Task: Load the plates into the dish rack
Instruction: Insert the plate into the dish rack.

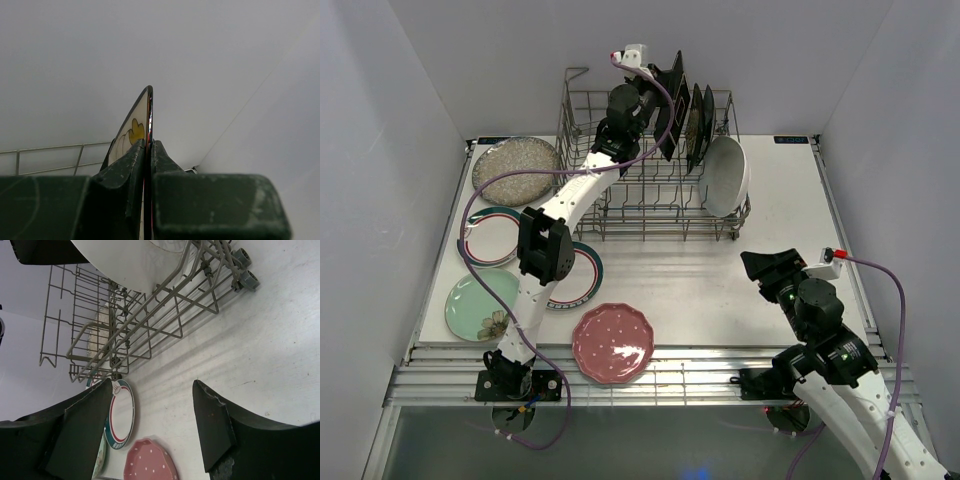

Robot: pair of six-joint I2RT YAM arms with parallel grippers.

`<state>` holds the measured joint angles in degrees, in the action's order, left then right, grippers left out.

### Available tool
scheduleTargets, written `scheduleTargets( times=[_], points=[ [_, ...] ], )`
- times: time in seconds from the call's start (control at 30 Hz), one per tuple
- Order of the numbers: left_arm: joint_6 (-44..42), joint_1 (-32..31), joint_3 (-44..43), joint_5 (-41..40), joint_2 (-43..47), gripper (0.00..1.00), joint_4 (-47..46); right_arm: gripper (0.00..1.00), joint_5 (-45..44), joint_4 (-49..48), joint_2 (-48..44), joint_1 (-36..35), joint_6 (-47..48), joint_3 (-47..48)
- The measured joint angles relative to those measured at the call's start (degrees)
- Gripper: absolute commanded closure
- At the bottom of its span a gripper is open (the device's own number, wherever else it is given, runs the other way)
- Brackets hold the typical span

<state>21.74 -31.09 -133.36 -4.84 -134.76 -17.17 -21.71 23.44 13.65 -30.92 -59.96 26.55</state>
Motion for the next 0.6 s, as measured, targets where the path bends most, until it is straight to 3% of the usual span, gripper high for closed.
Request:
scheduleTargets(
  times=[0.6],
  points=[
    [2.3, 0.0, -2.6, -3.7, -7.0, 1.0, 1.7, 0.29, -0.5, -1.4, 1.5, 0.0, 1.1, 0.0]
  ],
)
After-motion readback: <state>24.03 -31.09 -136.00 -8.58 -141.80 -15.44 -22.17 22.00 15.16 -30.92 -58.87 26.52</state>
